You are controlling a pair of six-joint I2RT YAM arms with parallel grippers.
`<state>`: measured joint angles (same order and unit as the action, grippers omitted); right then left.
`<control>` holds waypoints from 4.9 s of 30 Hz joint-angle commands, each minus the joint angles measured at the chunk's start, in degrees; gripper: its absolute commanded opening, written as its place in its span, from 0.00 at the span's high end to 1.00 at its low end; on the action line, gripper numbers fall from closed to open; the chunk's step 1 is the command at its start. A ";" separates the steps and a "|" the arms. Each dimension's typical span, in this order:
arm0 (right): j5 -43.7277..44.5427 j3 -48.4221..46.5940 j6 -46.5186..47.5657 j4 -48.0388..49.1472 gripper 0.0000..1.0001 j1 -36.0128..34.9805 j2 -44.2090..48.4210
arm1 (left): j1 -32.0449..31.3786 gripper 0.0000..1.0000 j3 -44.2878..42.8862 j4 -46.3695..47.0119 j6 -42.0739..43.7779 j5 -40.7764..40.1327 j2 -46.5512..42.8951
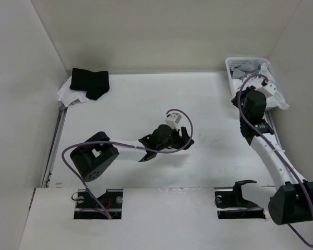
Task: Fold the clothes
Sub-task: Grab the tank top from the pile, then move the tank top to the center of the board, then flatten the tank top out
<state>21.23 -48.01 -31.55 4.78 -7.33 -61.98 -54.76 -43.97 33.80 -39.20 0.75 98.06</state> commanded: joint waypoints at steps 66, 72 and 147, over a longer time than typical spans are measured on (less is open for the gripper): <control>-1.45 -26.79 -1.67 2.26 0.94 4.50 -7.04 | 7.86 0.41 11.70 15.41 -2.27 -4.35 -9.10; -6.65 -25.57 -1.32 -1.96 0.91 -13.08 1.23 | 17.45 0.41 18.38 15.42 -8.87 -7.43 -19.04; -4.53 27.71 -42.98 -22.80 0.60 -57.22 5.81 | 28.09 0.92 22.87 -18.59 -2.46 -11.39 -27.13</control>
<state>17.08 -19.88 -73.03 -18.85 -63.92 -55.44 -27.00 -21.37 14.39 -42.17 -11.03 73.73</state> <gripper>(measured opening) 0.410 0.092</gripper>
